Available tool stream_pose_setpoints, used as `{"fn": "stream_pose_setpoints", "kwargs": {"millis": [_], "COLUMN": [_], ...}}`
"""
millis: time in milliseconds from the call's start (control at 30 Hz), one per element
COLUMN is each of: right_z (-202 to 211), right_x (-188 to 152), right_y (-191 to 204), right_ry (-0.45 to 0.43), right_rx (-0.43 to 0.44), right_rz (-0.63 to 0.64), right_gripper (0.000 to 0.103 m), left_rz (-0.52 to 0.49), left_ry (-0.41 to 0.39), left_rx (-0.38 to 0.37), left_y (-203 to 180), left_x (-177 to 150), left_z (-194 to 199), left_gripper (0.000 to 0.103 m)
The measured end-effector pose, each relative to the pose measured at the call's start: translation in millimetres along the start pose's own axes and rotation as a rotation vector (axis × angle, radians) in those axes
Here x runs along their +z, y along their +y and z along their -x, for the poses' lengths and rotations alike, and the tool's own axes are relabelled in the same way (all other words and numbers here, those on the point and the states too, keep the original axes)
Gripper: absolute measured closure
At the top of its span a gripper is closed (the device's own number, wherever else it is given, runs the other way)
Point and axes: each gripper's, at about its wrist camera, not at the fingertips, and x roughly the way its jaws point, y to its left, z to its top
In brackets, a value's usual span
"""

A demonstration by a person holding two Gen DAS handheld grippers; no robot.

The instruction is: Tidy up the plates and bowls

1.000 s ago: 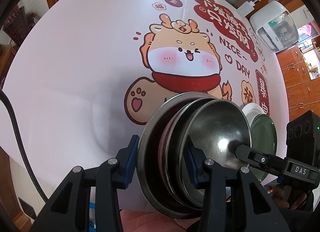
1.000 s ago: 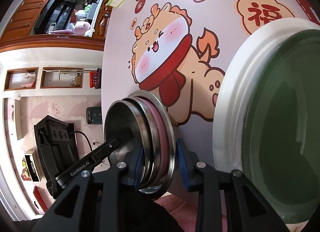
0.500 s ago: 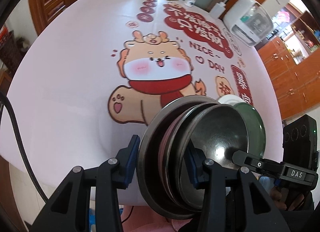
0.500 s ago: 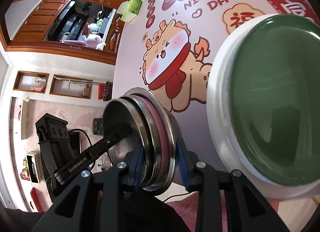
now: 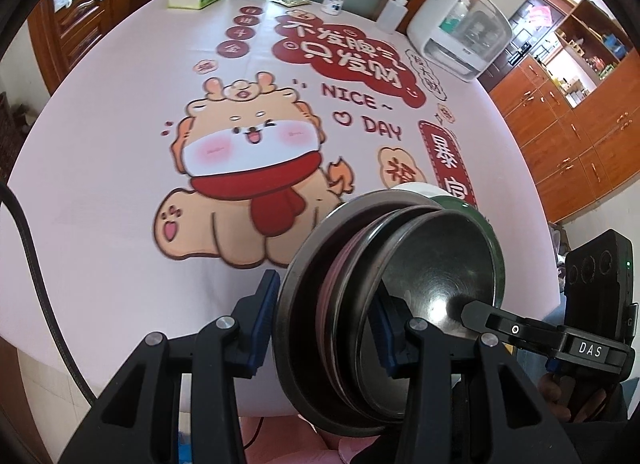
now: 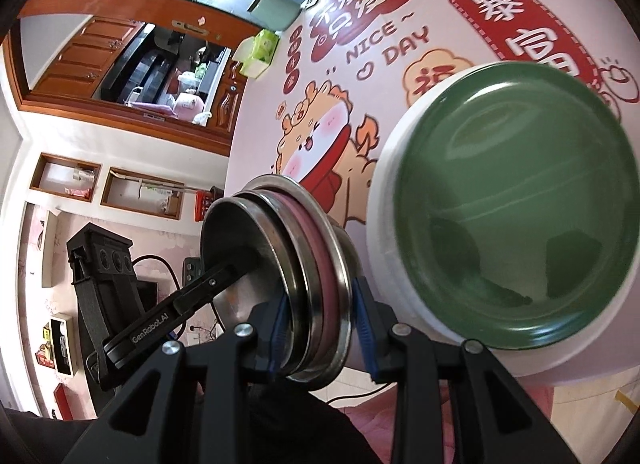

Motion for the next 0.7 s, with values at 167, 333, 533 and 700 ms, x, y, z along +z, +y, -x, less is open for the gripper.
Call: {"fn": "stream_pose_setpoints", "kwargs": {"millis": [167, 333, 533, 700], "right_z": [22.7, 48.4, 70.9, 84.4], "right_x": [5.9, 13.0, 24.1, 33.5], "right_y": [-15.2, -29.3, -48.9, -62.8], "right_ry": [-0.022, -0.032, -0.024, -0.010], "right_rx": [0.001, -0.006, -0.019, -0.032], "right_rz": [-0.008, -0.008, -0.019, -0.021], "right_gripper": [0.072, 0.072, 0.072, 0.073], "left_rz": [-0.025, -0.035, -0.040, -0.029], "left_ry": [0.000, 0.000, 0.009, 0.019], "left_rx": [-0.003, -0.008, -0.010, -0.009], "left_y": [-28.9, -60.4, -91.9, -113.8], "left_x": [1.9, 2.5, 2.6, 3.1], "left_z": [-4.9, -11.2, -23.1, -35.1], "left_gripper": [0.062, 0.062, 0.062, 0.062]}}
